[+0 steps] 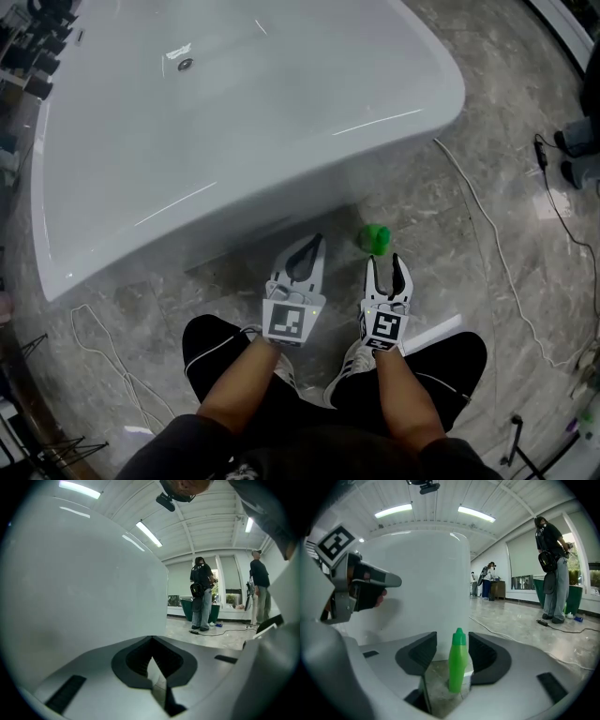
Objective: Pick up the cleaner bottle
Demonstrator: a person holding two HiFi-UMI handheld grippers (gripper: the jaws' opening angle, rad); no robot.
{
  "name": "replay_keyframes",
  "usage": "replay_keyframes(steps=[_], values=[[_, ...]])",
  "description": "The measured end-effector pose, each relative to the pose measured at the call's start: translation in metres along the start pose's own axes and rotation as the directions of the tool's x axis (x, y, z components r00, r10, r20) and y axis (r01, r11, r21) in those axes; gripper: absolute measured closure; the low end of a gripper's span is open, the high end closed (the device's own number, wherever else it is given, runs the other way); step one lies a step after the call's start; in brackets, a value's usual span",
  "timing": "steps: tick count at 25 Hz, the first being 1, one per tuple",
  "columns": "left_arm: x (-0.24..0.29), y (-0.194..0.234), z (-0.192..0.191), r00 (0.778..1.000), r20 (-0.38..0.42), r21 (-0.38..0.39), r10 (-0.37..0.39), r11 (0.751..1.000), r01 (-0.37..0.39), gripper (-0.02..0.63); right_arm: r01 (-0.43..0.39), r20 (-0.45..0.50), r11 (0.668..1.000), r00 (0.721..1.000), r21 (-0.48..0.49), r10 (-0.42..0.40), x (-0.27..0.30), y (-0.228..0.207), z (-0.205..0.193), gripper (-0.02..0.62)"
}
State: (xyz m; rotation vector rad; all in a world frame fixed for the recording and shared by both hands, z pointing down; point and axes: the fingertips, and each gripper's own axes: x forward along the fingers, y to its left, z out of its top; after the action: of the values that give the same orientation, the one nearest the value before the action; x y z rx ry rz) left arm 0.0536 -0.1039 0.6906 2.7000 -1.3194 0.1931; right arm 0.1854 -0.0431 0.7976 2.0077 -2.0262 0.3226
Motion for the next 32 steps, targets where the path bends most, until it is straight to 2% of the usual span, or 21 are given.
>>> replay_keyframes(steps=[6, 14, 23, 26, 29, 32], values=[[0.002, -0.005, 0.006, 0.999, 0.027, 0.033, -0.028, 0.999, 0.027, 0.606, 0.042, -0.085, 0.998, 0.996, 0.047, -0.038, 0.036, -0.009, -0.05, 0.337], [-0.005, -0.013, 0.002, 0.998, 0.032, 0.056, -0.052, 0.997, 0.05, 0.607, 0.034, -0.152, 0.998, 0.988, 0.052, -0.026, 0.074, -0.007, -0.091, 0.33], [-0.012, -0.003, -0.004, 1.0, 0.005, 0.079, -0.022, 0.997, 0.021, 0.607, 0.043, -0.12, 0.998, 0.992, 0.044, -0.037, 0.107, -0.018, -0.091, 0.331], [-0.013, 0.002, -0.004, 1.0, 0.01, 0.074, -0.002, 0.997, 0.001, 0.607, 0.015, -0.112, 0.999, 0.994, 0.035, -0.011, 0.112, -0.02, -0.088, 0.336], [-0.014, 0.004, -0.004, 1.0, 0.016, 0.06, 0.014, 0.998, -0.014, 0.606, -0.015, -0.115, 1.0, 0.993, 0.022, 0.018, 0.115, -0.016, -0.088, 0.393], [-0.014, 0.006, -0.004, 1.0, 0.011, 0.069, 0.017, 0.997, -0.018, 0.607, -0.02, -0.114, 1.0, 0.993, 0.018, 0.022, 0.119, -0.013, -0.085, 0.396]])
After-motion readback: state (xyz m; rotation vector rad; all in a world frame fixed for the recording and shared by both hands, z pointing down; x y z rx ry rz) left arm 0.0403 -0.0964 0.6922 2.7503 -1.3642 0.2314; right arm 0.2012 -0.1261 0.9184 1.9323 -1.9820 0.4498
